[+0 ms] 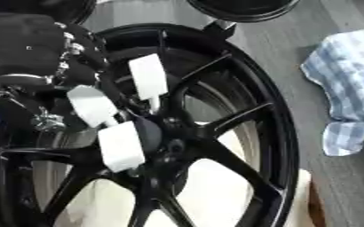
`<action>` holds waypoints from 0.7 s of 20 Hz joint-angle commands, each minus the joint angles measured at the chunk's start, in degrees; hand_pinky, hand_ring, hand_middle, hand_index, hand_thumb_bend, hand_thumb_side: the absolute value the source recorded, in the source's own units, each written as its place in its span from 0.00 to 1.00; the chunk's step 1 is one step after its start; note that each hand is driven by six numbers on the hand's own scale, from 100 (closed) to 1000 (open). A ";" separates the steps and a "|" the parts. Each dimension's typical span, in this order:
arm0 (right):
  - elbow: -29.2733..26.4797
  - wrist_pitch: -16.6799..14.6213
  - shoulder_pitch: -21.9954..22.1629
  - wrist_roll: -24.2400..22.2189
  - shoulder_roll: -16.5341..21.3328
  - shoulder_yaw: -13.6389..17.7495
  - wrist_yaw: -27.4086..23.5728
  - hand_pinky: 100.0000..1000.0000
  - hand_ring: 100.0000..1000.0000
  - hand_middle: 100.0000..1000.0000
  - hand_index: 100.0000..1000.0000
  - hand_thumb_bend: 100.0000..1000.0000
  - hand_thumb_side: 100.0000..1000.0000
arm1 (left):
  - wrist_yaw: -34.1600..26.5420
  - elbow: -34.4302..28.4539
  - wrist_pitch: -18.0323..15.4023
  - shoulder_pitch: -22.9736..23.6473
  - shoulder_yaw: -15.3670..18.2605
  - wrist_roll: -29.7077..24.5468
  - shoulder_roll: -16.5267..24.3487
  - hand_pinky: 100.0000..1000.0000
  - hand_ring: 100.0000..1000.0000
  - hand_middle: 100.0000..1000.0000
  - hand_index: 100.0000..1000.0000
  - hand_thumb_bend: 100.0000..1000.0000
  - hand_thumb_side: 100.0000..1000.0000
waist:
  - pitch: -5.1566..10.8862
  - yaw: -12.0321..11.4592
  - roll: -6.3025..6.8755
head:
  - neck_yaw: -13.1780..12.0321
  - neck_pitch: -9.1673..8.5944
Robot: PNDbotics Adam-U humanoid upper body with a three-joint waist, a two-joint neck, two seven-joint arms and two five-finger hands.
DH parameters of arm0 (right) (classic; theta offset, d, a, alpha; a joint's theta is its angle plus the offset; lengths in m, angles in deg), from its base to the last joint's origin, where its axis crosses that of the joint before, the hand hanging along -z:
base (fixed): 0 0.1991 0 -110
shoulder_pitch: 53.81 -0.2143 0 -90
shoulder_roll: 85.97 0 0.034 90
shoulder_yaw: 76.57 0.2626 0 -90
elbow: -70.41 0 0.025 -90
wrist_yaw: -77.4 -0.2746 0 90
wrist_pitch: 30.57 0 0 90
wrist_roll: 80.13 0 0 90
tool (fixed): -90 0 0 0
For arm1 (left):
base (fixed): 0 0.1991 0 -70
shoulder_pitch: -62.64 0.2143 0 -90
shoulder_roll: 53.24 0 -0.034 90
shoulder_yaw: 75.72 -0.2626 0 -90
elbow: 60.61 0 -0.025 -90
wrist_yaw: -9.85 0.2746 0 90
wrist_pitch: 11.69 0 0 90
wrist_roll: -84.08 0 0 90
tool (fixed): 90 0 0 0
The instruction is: Pull the pin out of the wheel hub.
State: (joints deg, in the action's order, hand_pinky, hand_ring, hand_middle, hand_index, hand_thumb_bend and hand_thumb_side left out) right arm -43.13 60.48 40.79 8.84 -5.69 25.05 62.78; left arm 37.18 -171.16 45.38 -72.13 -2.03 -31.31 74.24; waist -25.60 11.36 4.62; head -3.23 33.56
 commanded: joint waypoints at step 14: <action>-1.05 0.74 0.54 0.44 0.48 0.33 -0.69 0.83 0.67 0.59 0.55 0.07 0.48 | -8.51 -0.27 3.56 -1.46 2.83 6.09 2.61 0.67 0.38 0.11 0.25 0.00 0.06 | 2.50 -0.18 0.20 | 0.36 -0.37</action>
State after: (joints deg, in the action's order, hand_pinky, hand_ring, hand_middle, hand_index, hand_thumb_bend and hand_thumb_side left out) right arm -43.13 61.13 41.24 9.18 -5.69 25.06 62.58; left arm 29.96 -171.13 48.36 -72.59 -0.68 -25.23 74.50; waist -24.92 11.26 5.01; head -2.99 33.57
